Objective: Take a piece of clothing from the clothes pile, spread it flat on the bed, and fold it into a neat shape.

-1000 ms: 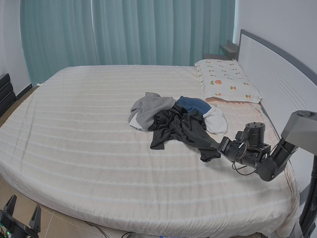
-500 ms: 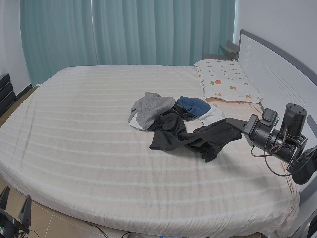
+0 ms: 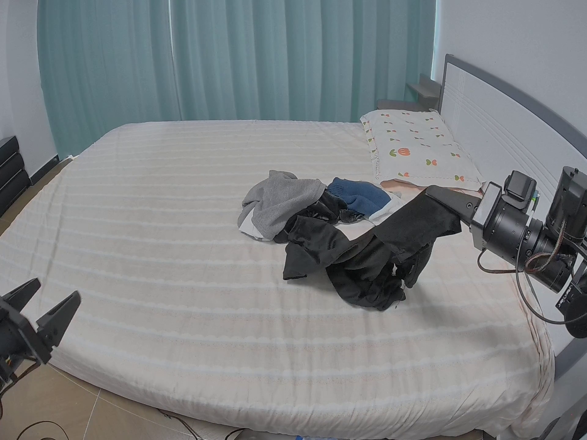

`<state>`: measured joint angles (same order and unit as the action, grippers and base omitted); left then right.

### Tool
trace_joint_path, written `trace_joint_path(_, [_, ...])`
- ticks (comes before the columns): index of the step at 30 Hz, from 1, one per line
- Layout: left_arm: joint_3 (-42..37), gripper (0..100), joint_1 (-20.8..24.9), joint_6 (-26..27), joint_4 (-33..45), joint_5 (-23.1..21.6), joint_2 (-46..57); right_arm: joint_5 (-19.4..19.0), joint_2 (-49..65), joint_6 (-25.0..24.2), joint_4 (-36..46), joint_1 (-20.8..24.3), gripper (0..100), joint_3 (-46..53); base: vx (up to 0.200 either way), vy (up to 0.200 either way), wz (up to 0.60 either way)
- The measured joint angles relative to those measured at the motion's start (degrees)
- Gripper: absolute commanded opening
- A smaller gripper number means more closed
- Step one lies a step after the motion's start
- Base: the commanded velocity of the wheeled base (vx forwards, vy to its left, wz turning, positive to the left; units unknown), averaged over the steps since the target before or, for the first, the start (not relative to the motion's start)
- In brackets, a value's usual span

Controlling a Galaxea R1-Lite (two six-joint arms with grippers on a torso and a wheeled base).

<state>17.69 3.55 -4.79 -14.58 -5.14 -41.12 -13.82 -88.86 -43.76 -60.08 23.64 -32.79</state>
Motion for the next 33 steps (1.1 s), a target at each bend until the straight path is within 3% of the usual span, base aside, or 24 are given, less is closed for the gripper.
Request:
trace_joint_path(19, [13.34,100,20.96,-10.62,-22.7,4.25,-53.61,0.41,5.03,2.33,5.34,4.64,0,-3.95,0.0,0.0,0.0])
trace_joint_path(25, [21.61,100,26.82,-12.93,-27.29,5.35,-70.21,2.36,5.58,3.56,6.92,6.81,0,-5.02,0.0,0.0,0.0])
trace_joint_path(33, [33.82,100,31.21,-15.02,-29.51,6.95,-85.22,4.06,6.01,4.35,7.67,8.55,0,-5.71,0.0,0.0,0.0])
